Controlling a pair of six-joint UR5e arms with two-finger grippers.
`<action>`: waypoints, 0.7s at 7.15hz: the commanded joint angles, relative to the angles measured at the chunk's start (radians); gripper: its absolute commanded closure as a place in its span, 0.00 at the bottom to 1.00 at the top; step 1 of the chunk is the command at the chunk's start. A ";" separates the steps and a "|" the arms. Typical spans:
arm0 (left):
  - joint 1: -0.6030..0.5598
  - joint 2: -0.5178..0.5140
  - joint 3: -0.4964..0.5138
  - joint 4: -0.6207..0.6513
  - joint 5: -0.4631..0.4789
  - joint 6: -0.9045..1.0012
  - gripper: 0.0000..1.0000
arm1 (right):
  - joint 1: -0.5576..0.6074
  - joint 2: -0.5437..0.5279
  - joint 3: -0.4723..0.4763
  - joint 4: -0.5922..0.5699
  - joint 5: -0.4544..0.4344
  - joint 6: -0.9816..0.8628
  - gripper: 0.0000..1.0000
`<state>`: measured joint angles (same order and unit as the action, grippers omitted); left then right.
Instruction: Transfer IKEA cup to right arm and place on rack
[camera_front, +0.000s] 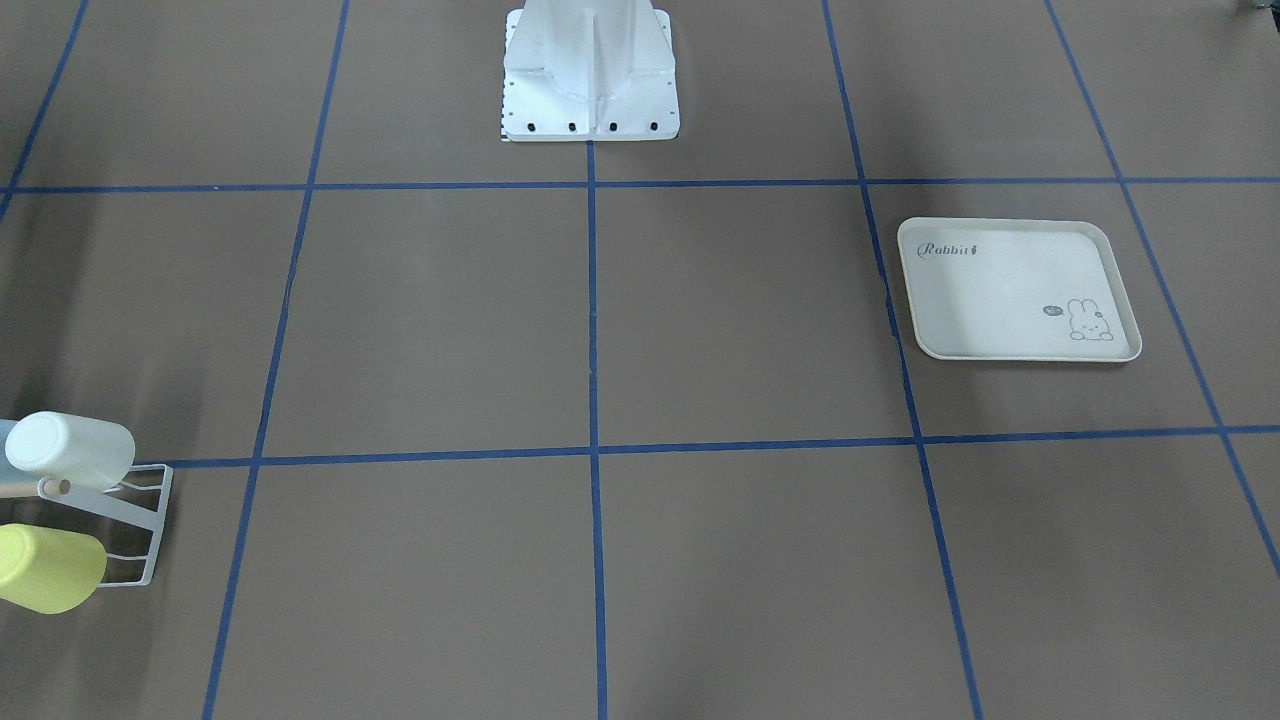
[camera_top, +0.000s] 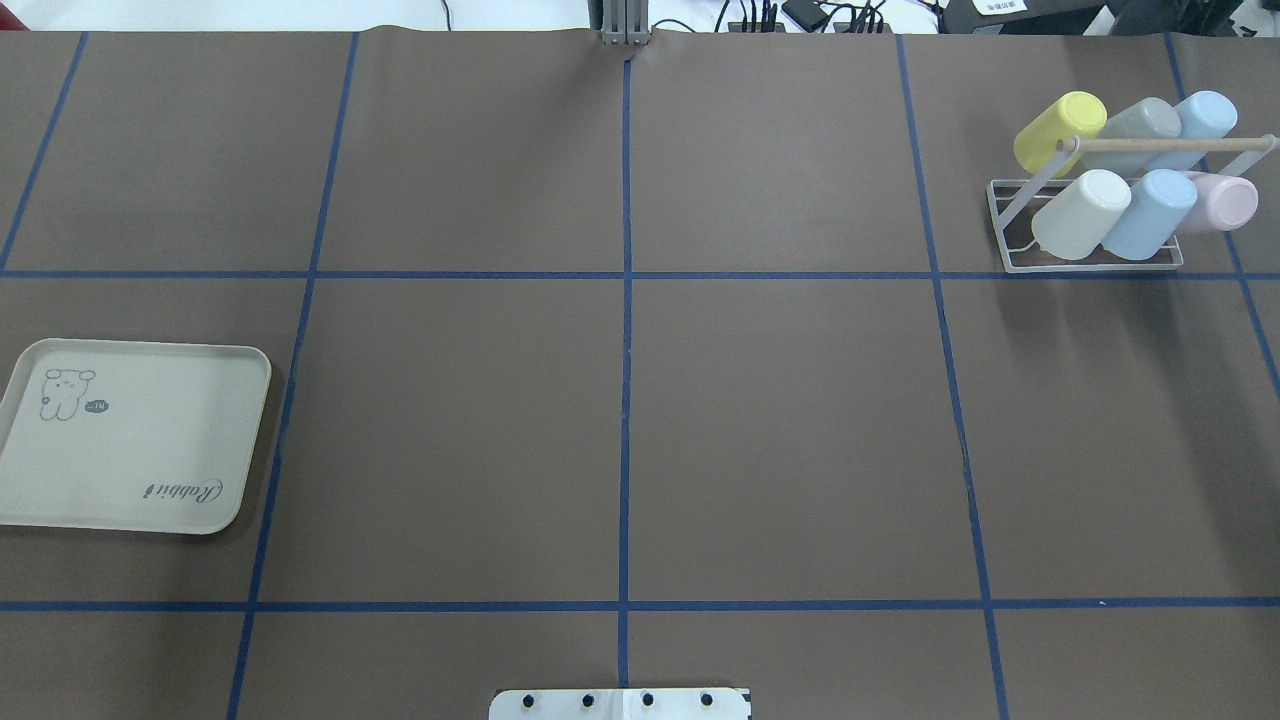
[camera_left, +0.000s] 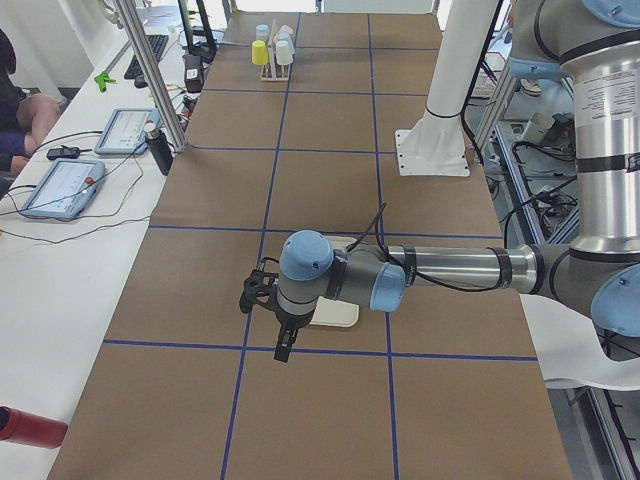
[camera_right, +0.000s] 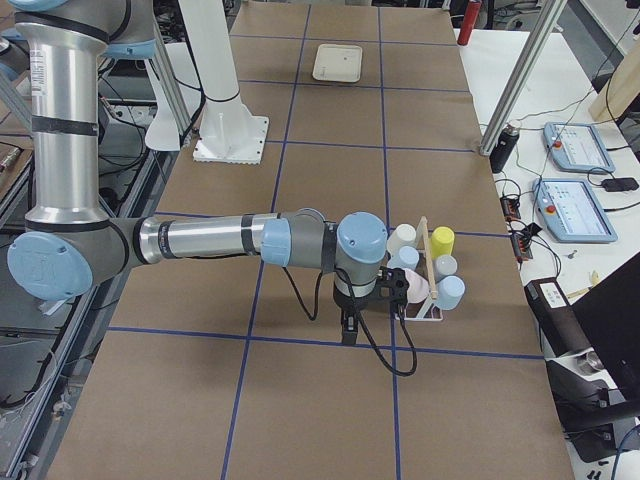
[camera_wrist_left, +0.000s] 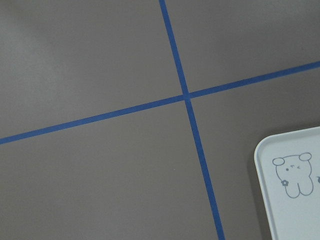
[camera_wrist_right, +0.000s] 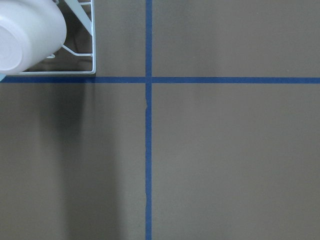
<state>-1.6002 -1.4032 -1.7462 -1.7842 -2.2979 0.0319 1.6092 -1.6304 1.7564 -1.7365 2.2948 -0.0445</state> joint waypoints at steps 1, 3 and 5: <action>0.000 -0.002 0.004 -0.003 0.000 -0.009 0.00 | 0.000 0.003 0.000 0.000 -0.002 0.000 0.00; 0.000 -0.002 0.000 -0.001 0.000 -0.009 0.00 | 0.000 0.003 0.000 0.000 0.000 0.000 0.00; 0.000 -0.002 -0.001 -0.001 0.002 -0.015 0.00 | 0.000 0.003 0.000 0.000 -0.002 0.000 0.00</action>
<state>-1.6000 -1.4051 -1.7461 -1.7857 -2.2976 0.0204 1.6091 -1.6276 1.7564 -1.7365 2.2938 -0.0445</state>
